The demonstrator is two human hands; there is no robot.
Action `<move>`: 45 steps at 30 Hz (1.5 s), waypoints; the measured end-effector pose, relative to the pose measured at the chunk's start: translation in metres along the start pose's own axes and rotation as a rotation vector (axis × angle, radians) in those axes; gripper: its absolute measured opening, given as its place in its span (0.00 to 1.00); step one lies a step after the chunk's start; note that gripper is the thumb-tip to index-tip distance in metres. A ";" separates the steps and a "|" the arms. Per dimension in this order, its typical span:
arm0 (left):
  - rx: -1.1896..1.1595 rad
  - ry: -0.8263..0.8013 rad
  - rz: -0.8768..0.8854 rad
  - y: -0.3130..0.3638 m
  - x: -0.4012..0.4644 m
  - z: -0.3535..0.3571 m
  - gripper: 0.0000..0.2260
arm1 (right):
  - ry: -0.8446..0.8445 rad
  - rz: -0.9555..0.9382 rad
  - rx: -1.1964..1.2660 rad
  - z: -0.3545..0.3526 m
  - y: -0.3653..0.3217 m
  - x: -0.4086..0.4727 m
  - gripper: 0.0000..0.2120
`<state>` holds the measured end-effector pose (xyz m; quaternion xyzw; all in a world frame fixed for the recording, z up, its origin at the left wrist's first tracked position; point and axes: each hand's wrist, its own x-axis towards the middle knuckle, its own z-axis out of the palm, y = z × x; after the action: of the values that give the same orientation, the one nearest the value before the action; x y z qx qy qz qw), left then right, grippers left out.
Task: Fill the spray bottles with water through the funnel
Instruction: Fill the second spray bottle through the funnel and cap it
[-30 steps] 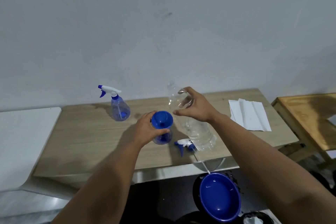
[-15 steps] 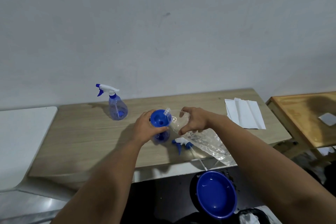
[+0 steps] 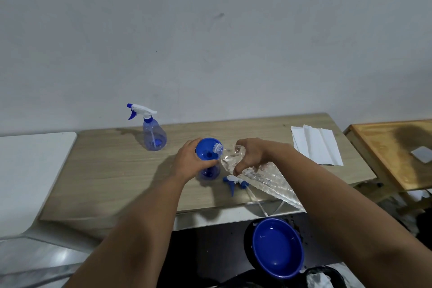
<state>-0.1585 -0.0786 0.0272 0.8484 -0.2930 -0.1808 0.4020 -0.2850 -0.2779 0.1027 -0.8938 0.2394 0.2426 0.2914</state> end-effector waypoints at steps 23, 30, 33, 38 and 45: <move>0.031 -0.015 -0.017 0.005 -0.001 -0.002 0.44 | -0.025 -0.004 -0.076 -0.004 -0.008 -0.004 0.36; 0.034 -0.022 -0.016 0.007 -0.003 -0.004 0.43 | -0.049 0.015 -0.047 -0.006 -0.008 -0.007 0.35; 0.005 -0.022 -0.002 0.006 -0.003 -0.005 0.39 | -0.021 -0.005 -0.033 -0.004 -0.006 -0.008 0.36; 0.027 -0.034 -0.030 0.008 -0.008 -0.007 0.49 | 0.085 -0.067 0.153 0.003 0.009 -0.012 0.35; 0.007 -0.051 -0.103 -0.007 -0.013 -0.006 0.61 | 0.411 -0.231 0.631 0.002 0.035 -0.028 0.30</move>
<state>-0.1628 -0.0633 0.0259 0.8590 -0.2595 -0.2218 0.3816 -0.3270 -0.2932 0.1035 -0.8113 0.2536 -0.0615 0.5232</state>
